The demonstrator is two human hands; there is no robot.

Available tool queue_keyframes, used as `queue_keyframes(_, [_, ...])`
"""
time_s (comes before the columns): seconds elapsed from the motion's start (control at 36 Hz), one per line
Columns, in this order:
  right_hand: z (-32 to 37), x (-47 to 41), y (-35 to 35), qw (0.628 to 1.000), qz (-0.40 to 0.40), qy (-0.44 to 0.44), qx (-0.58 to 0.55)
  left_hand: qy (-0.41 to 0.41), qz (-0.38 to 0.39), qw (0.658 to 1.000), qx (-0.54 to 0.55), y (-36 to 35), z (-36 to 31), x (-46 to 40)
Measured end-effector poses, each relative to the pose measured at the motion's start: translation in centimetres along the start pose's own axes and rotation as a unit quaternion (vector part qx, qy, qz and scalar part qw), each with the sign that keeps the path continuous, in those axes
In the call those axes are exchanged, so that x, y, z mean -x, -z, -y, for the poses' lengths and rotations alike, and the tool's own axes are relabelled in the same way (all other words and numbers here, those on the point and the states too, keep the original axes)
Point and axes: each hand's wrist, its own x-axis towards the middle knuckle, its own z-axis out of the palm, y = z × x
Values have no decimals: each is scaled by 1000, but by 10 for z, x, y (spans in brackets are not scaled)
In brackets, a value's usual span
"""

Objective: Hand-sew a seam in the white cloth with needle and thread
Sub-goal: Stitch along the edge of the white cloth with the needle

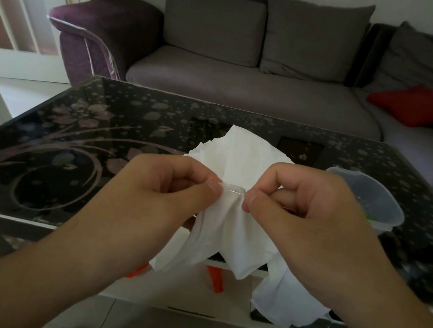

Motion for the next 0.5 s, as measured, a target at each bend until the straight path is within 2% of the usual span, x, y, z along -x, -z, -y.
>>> queue_keyframes(0.5, [0,1,0,1000,-5,15,-10,-9,8,1000,12,0,1,1])
